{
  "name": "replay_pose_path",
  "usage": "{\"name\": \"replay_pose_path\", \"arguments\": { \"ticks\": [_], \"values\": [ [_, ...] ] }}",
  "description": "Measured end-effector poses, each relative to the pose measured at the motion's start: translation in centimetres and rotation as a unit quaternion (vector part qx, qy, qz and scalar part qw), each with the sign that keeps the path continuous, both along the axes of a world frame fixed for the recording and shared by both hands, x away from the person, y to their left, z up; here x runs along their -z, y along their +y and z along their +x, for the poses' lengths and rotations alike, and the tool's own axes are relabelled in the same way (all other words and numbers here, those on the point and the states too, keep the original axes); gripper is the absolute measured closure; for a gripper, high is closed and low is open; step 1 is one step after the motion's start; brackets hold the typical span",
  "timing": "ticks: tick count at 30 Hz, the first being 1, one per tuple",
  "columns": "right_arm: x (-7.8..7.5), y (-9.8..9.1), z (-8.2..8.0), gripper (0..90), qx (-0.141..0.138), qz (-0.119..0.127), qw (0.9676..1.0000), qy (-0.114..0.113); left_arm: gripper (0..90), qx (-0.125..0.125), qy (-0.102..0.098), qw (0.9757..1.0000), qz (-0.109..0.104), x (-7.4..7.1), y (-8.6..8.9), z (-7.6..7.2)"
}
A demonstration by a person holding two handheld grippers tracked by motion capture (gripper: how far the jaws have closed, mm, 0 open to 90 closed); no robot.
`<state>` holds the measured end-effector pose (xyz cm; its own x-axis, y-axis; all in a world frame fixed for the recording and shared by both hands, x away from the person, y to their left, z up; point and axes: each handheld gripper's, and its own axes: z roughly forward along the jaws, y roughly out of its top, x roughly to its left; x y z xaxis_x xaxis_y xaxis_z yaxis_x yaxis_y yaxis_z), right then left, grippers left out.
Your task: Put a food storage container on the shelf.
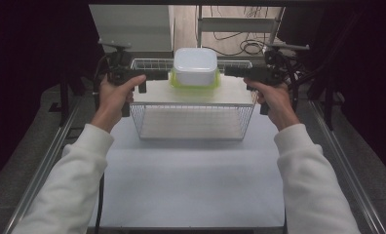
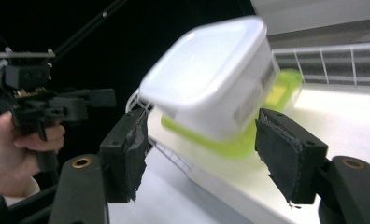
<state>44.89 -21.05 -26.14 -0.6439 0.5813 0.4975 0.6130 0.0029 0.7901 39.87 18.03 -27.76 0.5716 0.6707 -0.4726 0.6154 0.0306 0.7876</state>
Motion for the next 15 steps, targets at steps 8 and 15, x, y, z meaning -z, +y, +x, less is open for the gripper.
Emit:
{"name": "replay_pose_path", "arguments": {
  "ticks": [8,15],
  "values": [
    [2.8,-2.0,-5.3,31.0,-0.019,-0.042,0.9979,-0.044,30.1,0.02,-0.011,0.9997,0.009,3.8,0.4,-5.0],
    [6.3,-4.0,-10.0,29.9,-0.023,-0.05,0.9961,-0.069,28.8,0.003,-0.025,0.999,0.036,7.8,1.3,-9.4]
  ]
}}
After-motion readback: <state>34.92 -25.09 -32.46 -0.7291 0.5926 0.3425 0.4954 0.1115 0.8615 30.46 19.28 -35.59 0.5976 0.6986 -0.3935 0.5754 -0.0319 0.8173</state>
